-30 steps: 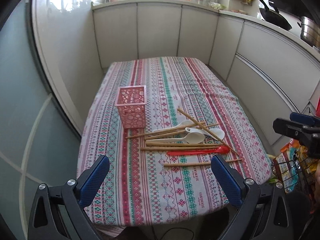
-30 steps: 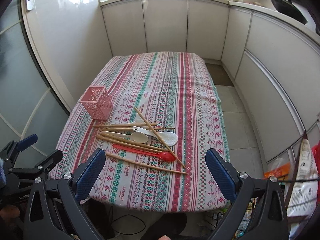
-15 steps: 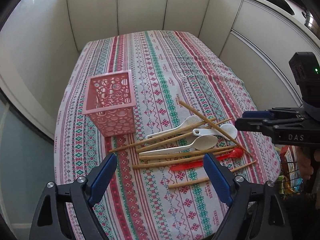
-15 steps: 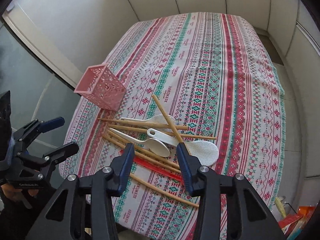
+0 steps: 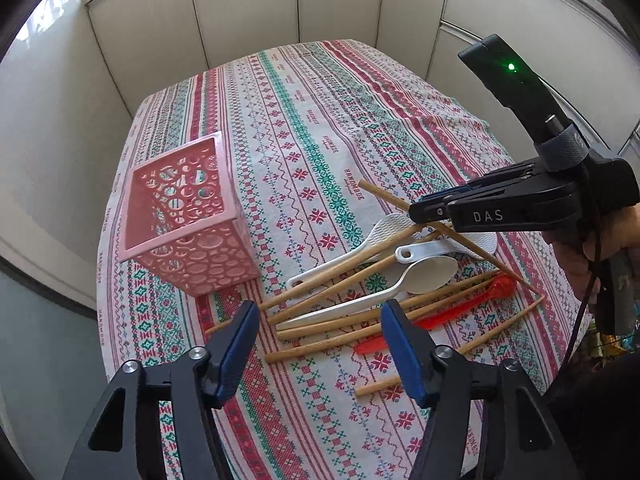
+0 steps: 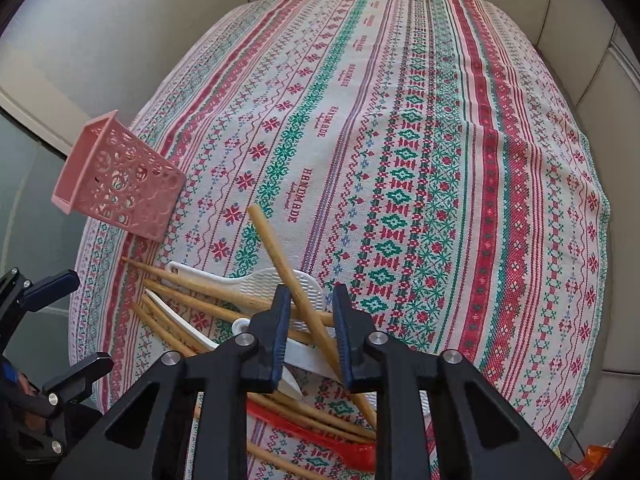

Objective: Organize utensils
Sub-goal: 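Move both tools down toward the pile of chopsticks and spoons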

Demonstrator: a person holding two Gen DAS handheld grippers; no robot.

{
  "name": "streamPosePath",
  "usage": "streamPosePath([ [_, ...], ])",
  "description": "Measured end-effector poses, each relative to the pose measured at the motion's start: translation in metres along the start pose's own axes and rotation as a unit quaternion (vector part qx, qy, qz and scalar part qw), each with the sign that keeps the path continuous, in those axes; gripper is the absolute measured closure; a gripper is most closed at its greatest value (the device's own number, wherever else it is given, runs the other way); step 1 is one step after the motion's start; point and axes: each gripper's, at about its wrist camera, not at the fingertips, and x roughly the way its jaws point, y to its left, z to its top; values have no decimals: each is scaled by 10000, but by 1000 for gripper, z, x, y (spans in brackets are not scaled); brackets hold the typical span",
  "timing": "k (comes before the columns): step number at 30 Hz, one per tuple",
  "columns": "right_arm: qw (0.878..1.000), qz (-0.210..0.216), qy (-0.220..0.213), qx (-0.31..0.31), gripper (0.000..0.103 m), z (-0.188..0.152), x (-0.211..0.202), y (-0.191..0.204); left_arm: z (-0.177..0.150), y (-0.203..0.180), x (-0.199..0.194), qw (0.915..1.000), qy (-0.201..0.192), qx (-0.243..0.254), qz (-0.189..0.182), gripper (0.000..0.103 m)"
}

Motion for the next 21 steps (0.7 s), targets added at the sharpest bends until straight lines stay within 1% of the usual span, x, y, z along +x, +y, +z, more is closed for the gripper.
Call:
streamPosePath([
  [1,10000,-53,-32,-12,95,-1,-1,-1,2,-3,2,10000,23,74,-38,52],
  [3,9999,-46,-95,94,97,-2,-7,-7,7,-10,6,9995,119,218,-215,60],
  [5,9994,116,-187,264,97,-4,-17,-15,13,-18,10,9986,245,330,-322,61],
  [10,9960,255,-466,712,97,-12,-51,-38,30,-41,27,9948,499,849,-243,62],
  [14,9919,295,-641,1052,97,-26,-74,-56,47,-50,51,9919,772,975,-264,64],
  [16,9895,372,-685,1215,97,-33,-78,-64,52,-54,65,9896,964,1044,-225,77],
  [17,9887,391,-701,1269,97,-37,-81,-68,54,-55,71,9886,1045,1074,-177,79],
  [19,9875,379,-723,1348,97,-42,-85,-74,54,-56,79,9875,1131,1094,-124,80],
  [21,9873,375,-760,1342,97,-47,-88,-78,52,-57,87,9856,1278,1092,-183,80],
])
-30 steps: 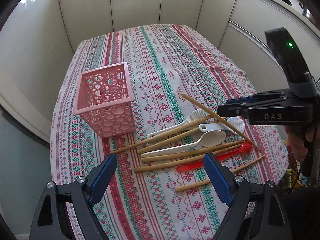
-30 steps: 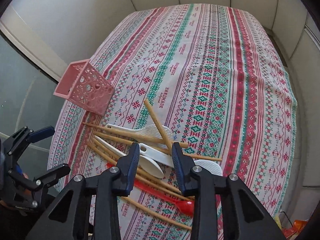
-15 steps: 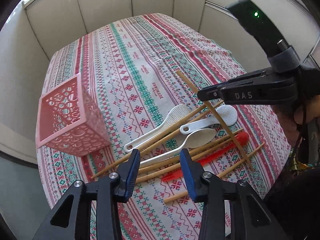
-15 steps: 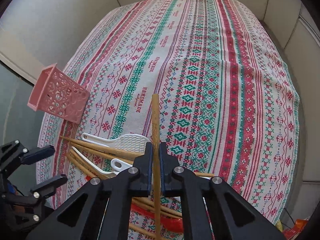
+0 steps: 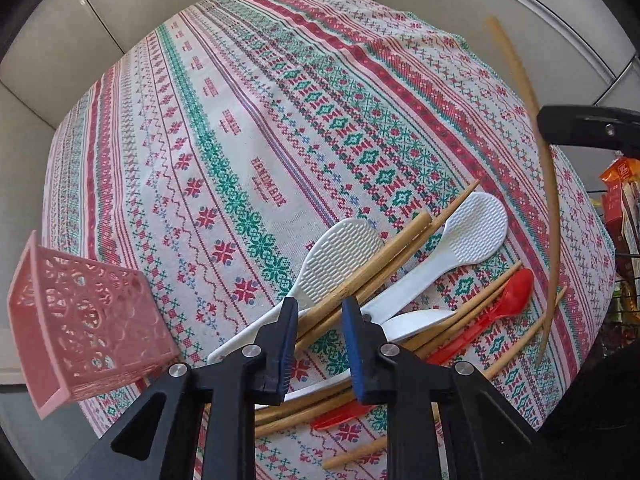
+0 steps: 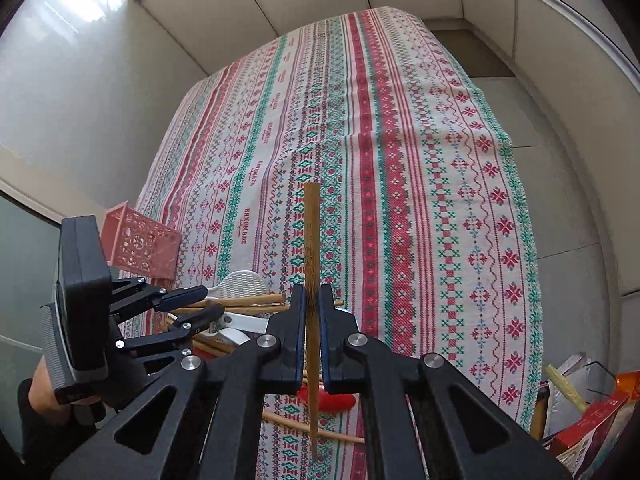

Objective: Organize utensils
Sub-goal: 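Move both tools down toward the pile of chopsticks and spoons, then close the right tool on a wooden chopstick while the left tool grasps another chopstick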

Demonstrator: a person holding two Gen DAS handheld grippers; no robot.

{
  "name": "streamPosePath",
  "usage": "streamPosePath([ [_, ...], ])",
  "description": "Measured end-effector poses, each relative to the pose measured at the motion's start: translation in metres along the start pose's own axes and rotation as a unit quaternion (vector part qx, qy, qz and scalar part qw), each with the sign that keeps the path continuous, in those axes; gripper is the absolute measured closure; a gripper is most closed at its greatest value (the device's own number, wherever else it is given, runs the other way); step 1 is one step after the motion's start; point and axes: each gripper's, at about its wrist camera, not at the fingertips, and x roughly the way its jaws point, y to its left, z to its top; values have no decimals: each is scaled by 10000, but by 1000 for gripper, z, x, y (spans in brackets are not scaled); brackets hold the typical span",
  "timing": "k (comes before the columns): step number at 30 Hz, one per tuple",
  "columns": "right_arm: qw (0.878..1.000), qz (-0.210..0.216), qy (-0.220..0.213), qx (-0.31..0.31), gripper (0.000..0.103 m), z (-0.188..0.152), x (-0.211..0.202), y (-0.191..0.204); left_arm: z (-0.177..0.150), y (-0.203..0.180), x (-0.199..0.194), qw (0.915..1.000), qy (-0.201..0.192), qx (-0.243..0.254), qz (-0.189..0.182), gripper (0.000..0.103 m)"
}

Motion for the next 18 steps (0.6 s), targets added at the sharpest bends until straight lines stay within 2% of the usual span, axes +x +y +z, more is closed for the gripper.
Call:
streamPosePath([
  [1,10000,-4,1,-8,97,-2,-1,-1,-1,0,3,10000,44,-2,14,76],
  [7,10000,-54,71,10,99,-6,3,-2,7,8,2,9993,-123,-356,-70,79],
  [14,9999,5,65,94,99,-4,3,-1,16,8,5,9983,-252,-370,-371,80],
  [18,9998,-45,156,153,99,-8,10,-6,22,-6,10,9981,-232,-166,-544,78],
])
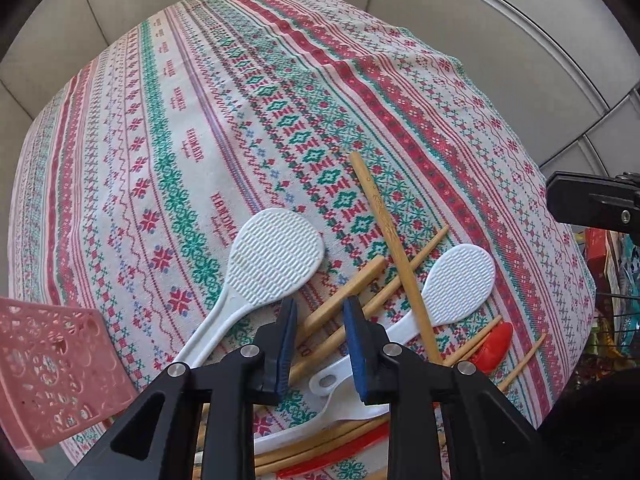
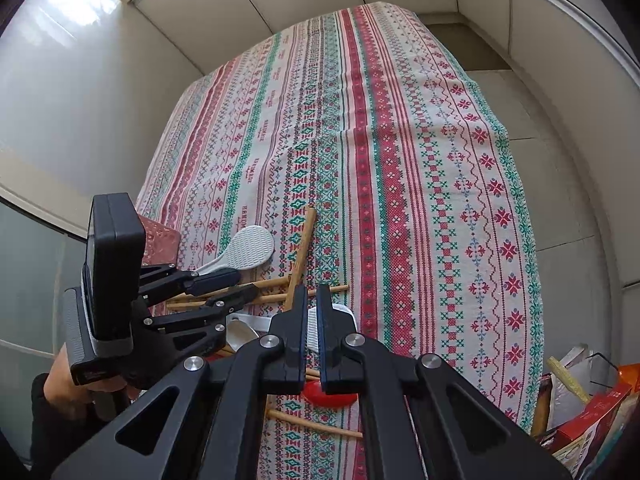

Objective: Organize utensils
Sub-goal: 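Close the right tool on a wooden chopstick while the left tool grasps another chopstick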

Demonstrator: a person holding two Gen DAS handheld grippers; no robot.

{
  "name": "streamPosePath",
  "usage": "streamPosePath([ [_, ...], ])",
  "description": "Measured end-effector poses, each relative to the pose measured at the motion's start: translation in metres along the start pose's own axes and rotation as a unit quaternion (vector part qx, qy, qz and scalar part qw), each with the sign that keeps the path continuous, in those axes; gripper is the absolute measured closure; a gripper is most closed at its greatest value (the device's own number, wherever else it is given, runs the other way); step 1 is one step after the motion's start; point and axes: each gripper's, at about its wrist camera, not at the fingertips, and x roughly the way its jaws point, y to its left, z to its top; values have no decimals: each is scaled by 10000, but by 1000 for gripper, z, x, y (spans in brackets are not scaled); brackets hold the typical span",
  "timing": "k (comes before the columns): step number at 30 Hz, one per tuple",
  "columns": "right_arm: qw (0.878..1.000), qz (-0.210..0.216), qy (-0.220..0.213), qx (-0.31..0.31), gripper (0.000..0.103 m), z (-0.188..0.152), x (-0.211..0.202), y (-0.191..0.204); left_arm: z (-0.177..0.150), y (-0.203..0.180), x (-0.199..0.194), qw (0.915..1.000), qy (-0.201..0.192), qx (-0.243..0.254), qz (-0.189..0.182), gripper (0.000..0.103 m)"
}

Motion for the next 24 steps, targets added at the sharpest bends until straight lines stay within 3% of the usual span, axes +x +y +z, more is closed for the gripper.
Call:
streamPosePath([
  [7,9982,-2,371,471,97,4,30,-22,17,-26,18,9976,-11,587,355,68],
  [8,9978,-4,390,540,95,5,32,-24,21,-27,20,9981,-34,519,336,69],
  [9,9974,-8,403,605,93,6,34,-26,23,-26,21,9986,-55,383,349,82],
  [11,9962,12,431,757,78,8,39,-31,27,-15,21,9997,-81,-24,228,87],
  [13,9952,100,457,863,70,11,43,-32,27,-7,19,9994,-102,-259,216,90],
  [24,9955,19,559,762,71,29,82,0,6,29,-33,9943,-557,-879,236,93],
])
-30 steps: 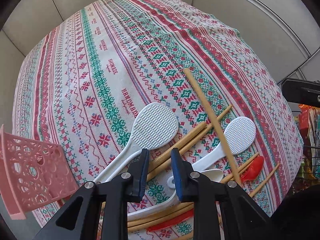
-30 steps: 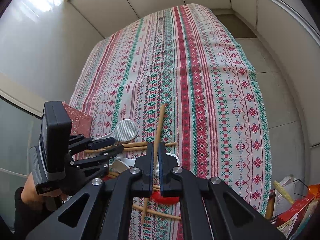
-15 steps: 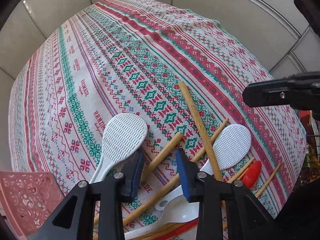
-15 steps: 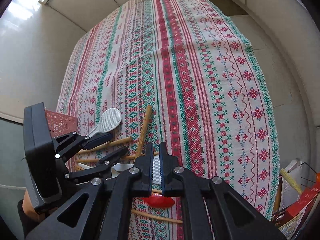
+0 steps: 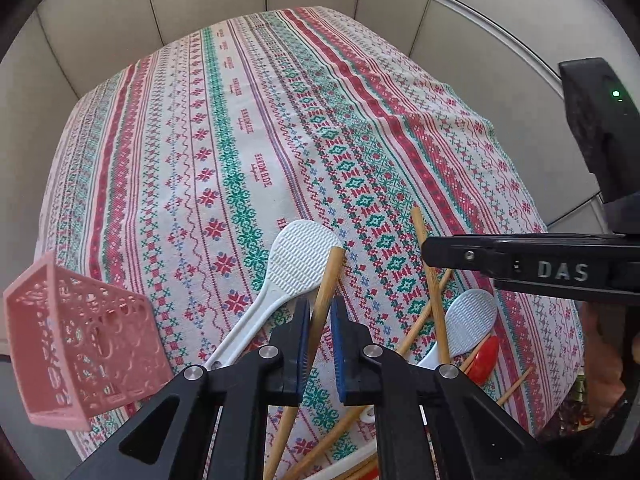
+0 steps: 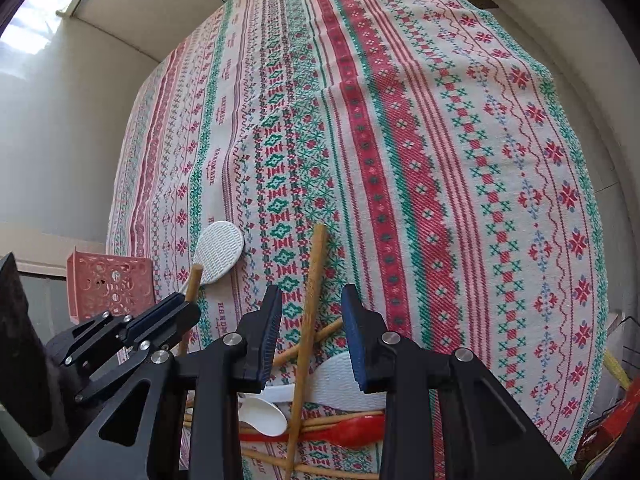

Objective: Organize utensils
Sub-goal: 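Close the right tool on a wooden chopstick while the left tool grasps another chopstick, then lift both held chopsticks upright and carry them toward the pink basket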

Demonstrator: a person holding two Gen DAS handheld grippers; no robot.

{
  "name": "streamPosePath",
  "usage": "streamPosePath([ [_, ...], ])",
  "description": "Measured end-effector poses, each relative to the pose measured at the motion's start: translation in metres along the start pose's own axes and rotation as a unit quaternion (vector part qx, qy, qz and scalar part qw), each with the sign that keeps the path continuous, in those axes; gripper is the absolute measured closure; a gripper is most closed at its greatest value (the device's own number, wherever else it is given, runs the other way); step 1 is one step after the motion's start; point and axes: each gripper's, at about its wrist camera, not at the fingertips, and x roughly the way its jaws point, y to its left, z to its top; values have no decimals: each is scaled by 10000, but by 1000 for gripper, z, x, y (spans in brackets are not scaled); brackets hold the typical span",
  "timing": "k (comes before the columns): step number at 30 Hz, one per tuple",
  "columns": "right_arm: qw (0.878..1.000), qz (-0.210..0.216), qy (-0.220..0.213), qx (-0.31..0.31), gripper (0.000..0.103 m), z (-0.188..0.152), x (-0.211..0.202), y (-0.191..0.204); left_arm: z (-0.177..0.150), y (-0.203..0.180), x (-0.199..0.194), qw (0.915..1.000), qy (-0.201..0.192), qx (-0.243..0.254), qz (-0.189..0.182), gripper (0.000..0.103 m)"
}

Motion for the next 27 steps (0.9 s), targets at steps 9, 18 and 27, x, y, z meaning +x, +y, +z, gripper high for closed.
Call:
streamPosePath([
  [9,9988,-452,7,-200,89,9,27,24,-12,22,-43,9981,-427,-436,-76,93],
  [18,9967,-446,-522,-441,95,4,-2,41,-27,36,-87,9935,-930,-662,6,94],
  [27,9754,43,-1947,-1035,95,-46,-108,91,-55,55,-171,9734,-2076,-966,3,95],
])
